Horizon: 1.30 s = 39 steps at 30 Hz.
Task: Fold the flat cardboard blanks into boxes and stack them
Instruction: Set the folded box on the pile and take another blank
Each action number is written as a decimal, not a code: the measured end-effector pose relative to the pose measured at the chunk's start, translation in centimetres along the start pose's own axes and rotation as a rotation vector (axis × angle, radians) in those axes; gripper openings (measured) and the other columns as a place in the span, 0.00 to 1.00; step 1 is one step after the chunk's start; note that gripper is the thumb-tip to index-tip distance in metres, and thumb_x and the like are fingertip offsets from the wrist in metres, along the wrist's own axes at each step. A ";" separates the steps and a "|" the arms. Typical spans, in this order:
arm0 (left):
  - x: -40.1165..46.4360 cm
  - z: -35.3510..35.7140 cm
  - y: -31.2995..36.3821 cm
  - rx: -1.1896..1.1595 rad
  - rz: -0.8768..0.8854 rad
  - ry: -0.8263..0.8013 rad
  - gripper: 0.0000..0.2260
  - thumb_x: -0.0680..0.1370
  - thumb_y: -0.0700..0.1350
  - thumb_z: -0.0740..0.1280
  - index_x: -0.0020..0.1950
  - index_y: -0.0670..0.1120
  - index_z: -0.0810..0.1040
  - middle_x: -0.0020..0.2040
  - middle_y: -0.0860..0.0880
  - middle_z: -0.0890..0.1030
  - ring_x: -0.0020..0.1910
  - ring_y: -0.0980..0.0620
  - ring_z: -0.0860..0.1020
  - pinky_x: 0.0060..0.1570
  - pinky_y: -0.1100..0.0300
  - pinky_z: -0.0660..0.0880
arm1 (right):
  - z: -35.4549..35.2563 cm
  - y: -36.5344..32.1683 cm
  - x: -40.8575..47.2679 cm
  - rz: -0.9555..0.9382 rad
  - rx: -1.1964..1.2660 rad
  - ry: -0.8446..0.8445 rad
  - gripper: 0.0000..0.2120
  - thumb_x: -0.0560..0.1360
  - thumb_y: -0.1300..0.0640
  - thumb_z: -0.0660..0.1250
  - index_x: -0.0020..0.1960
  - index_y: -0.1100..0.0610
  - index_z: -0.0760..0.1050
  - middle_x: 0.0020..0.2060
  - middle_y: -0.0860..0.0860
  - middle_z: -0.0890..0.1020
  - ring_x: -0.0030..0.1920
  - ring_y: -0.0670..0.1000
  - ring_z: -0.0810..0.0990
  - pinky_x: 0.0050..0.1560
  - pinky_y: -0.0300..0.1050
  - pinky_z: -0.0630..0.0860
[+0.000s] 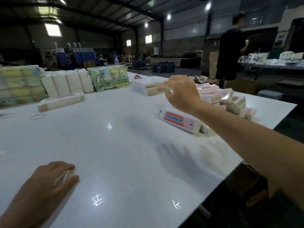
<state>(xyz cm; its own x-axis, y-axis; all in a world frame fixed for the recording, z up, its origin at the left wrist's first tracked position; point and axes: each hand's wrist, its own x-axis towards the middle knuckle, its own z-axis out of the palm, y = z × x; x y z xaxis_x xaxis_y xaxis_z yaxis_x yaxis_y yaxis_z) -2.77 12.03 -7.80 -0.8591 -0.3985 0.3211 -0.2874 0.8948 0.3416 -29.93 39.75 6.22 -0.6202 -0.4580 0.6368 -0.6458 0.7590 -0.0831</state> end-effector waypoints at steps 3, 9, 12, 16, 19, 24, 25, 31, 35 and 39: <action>-0.3 -0.8 1.1 0.018 -0.037 -0.009 0.27 0.66 0.65 0.59 0.52 0.48 0.82 0.53 0.49 0.80 0.55 0.45 0.76 0.57 0.46 0.71 | 1.8 -8.2 -2.1 -0.225 0.198 -0.113 0.16 0.78 0.53 0.59 0.65 0.51 0.75 0.64 0.51 0.76 0.65 0.55 0.70 0.66 0.56 0.64; -1.0 -1.4 2.2 0.028 -0.070 -0.014 0.23 0.71 0.59 0.57 0.58 0.49 0.78 0.59 0.53 0.77 0.60 0.50 0.71 0.60 0.56 0.67 | 8.4 -17.8 -8.9 -0.427 0.215 -0.476 0.15 0.79 0.52 0.55 0.57 0.53 0.78 0.58 0.51 0.77 0.61 0.56 0.72 0.58 0.49 0.66; -1.1 -1.6 2.4 0.015 -0.087 -0.027 0.28 0.66 0.64 0.51 0.56 0.51 0.77 0.57 0.56 0.76 0.59 0.53 0.70 0.57 0.59 0.67 | 9.9 -17.9 -10.0 -0.414 0.272 -0.487 0.14 0.79 0.52 0.54 0.56 0.54 0.77 0.57 0.49 0.77 0.60 0.55 0.72 0.56 0.48 0.69; -0.7 -1.3 2.0 -0.012 -0.097 -0.041 0.18 0.74 0.58 0.62 0.60 0.51 0.77 0.60 0.56 0.76 0.60 0.54 0.70 0.58 0.60 0.66 | 10.4 -17.7 -10.1 -0.400 0.311 -0.456 0.15 0.80 0.53 0.54 0.59 0.53 0.77 0.61 0.47 0.76 0.64 0.52 0.70 0.61 0.48 0.68; 0.9 -3.1 0.6 -0.237 -0.238 -0.070 0.15 0.75 0.52 0.67 0.61 0.50 0.78 0.60 0.53 0.78 0.56 0.55 0.75 0.54 0.62 0.68 | 10.6 -17.8 -10.1 -0.404 0.320 -0.446 0.16 0.80 0.52 0.55 0.63 0.50 0.76 0.65 0.46 0.74 0.65 0.51 0.69 0.63 0.44 0.67; 2.7 -10.0 -7.3 0.167 -0.736 0.006 0.33 0.69 0.67 0.68 0.64 0.46 0.70 0.64 0.45 0.72 0.60 0.45 0.71 0.56 0.53 0.70 | 10.7 -17.7 -10.0 -0.397 0.363 -0.426 0.15 0.81 0.52 0.56 0.64 0.49 0.76 0.65 0.44 0.74 0.66 0.49 0.69 0.63 0.41 0.65; 2.3 -10.9 -8.9 0.310 -0.841 -0.043 0.40 0.65 0.71 0.67 0.66 0.45 0.68 0.65 0.43 0.69 0.64 0.43 0.67 0.58 0.49 0.66 | 10.7 -17.7 -10.0 -0.397 0.366 -0.424 0.15 0.81 0.52 0.56 0.63 0.49 0.76 0.65 0.44 0.74 0.66 0.49 0.69 0.63 0.41 0.65; 1.1 -11.7 -14.1 0.458 -0.999 -0.091 0.46 0.59 0.71 0.72 0.67 0.45 0.65 0.65 0.42 0.67 0.65 0.42 0.64 0.59 0.46 0.65 | 11.0 -17.7 -9.8 -0.383 0.379 -0.448 0.16 0.80 0.52 0.57 0.64 0.48 0.75 0.65 0.44 0.73 0.66 0.49 0.68 0.64 0.42 0.64; 2.0 -12.4 -14.4 0.374 -1.048 -0.100 0.34 0.63 0.60 0.76 0.62 0.44 0.69 0.60 0.41 0.70 0.61 0.42 0.67 0.59 0.49 0.67 | 11.0 -17.6 -9.9 -0.371 0.409 -0.445 0.15 0.80 0.52 0.58 0.64 0.49 0.76 0.64 0.43 0.74 0.65 0.48 0.68 0.63 0.39 0.64; 2.0 -12.0 -14.5 0.392 -1.084 -0.028 0.37 0.62 0.58 0.77 0.62 0.42 0.67 0.61 0.40 0.68 0.61 0.42 0.67 0.57 0.48 0.67 | 11.0 -17.6 -10.0 -0.376 0.397 -0.449 0.15 0.80 0.53 0.58 0.65 0.49 0.75 0.65 0.44 0.74 0.66 0.48 0.68 0.64 0.40 0.63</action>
<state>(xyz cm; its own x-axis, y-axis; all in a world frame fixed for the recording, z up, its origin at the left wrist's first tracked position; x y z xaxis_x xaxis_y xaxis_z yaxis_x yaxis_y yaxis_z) 4.74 -4.22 -1.47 -0.0881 -0.9961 0.0055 -0.9880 0.0880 0.1269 -17.32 25.90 -7.10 -0.3922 -0.8673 0.3067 -0.9127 0.3253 -0.2473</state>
